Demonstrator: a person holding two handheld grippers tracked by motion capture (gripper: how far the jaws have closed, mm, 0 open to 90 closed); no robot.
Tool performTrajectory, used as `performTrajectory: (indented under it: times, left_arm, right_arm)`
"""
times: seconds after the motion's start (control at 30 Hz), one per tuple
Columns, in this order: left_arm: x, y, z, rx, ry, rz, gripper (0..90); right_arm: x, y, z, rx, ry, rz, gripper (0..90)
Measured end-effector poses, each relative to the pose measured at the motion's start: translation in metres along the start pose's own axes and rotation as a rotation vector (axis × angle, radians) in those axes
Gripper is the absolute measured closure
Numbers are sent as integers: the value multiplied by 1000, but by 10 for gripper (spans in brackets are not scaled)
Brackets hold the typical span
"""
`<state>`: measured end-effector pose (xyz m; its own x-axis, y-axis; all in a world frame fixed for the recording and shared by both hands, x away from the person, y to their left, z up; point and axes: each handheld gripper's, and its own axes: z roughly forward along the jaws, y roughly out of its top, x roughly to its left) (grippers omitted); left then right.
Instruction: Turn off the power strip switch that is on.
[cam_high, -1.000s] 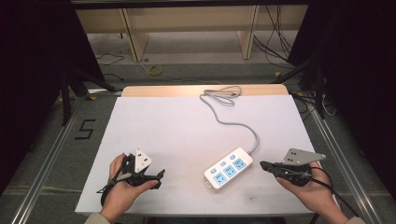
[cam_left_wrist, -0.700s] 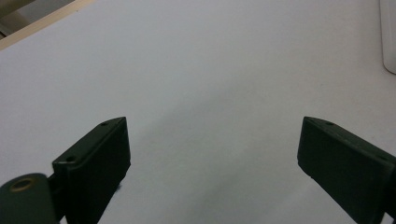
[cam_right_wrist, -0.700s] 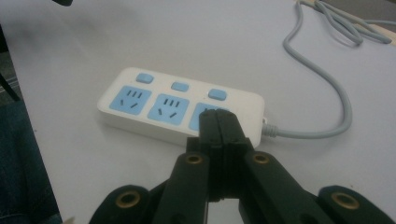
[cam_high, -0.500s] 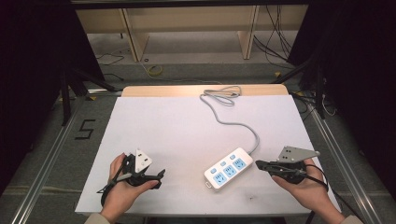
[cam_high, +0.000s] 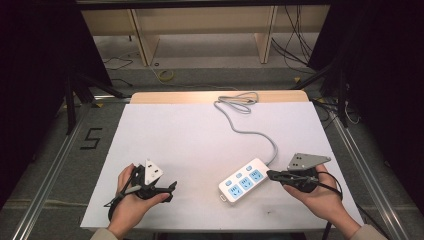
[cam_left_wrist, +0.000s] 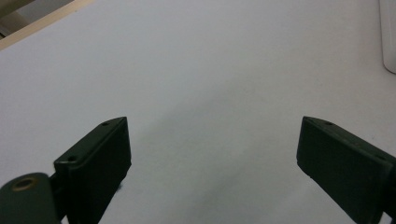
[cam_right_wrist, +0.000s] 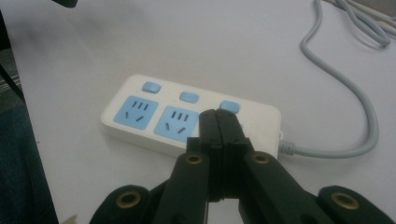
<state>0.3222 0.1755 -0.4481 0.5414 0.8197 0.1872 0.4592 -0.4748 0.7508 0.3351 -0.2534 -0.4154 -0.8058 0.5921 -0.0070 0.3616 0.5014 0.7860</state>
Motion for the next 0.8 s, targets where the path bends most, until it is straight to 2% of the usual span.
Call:
performTrajectory:
  times: [0.8]
  left_arm:
    - [0, 1, 0, 1, 0, 6, 100]
  right_arm:
    - [3, 17, 20, 16, 25, -24, 900]
